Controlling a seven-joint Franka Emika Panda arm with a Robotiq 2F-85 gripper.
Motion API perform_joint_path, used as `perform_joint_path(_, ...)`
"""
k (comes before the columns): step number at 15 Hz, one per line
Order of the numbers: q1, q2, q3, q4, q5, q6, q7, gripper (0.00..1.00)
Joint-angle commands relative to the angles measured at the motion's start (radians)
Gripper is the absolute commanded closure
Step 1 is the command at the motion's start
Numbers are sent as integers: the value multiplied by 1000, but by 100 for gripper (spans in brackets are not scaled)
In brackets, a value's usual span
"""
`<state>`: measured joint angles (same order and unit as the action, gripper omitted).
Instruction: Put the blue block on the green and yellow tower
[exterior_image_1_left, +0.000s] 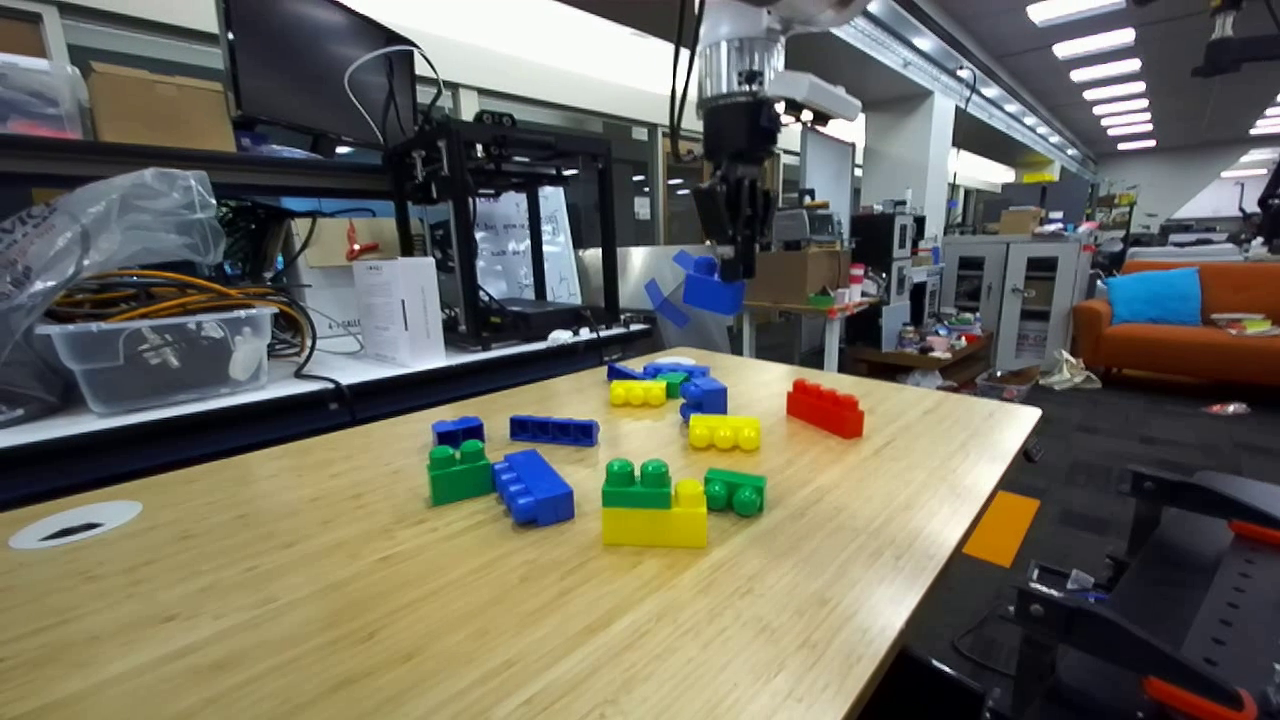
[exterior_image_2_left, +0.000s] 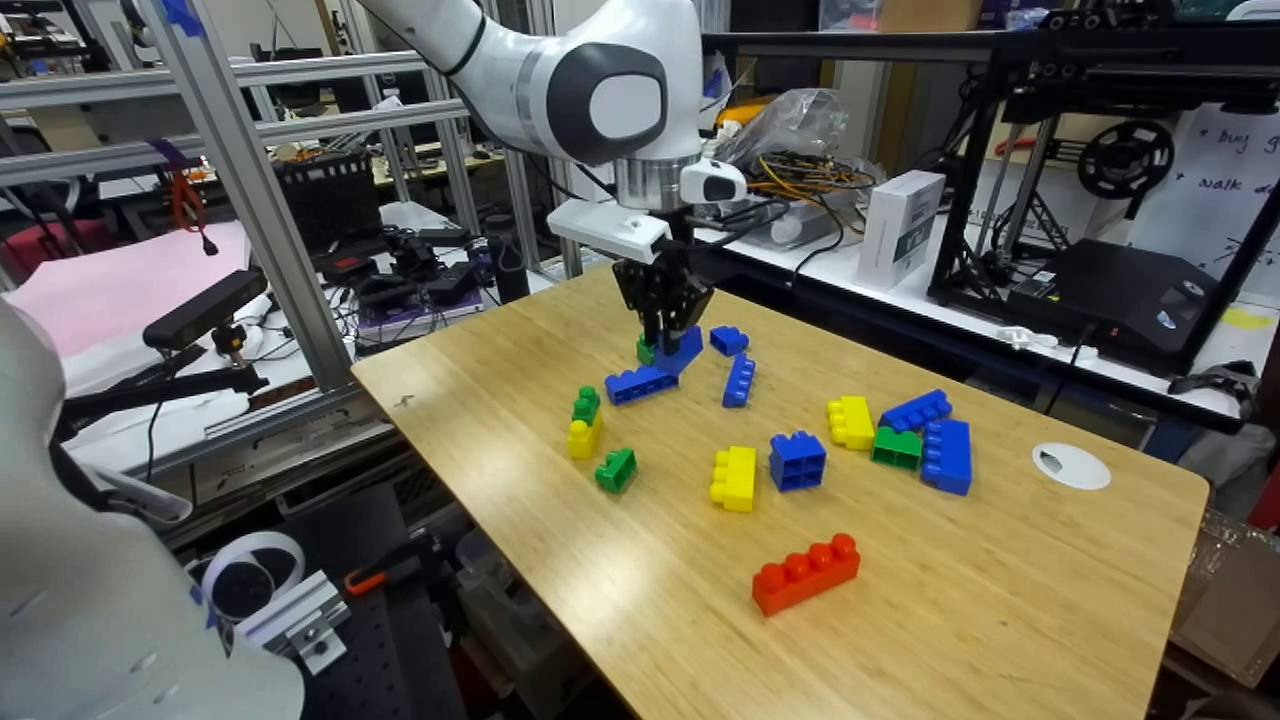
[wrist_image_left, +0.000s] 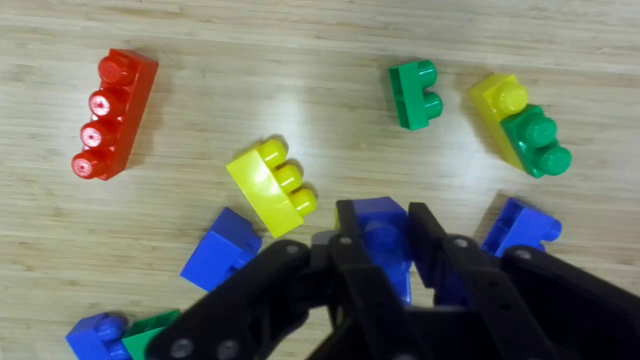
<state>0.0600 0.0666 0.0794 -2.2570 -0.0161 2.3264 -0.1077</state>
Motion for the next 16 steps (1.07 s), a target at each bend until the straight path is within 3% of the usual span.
perform_joint_path(1,25,17,18,33,-20,-63,-45,93)
perform_joint_path(11,102,120,88,120,-64,-170,-170,93)
perform_joint_path(16,105,148,94,146,-72,-198,-194,93)
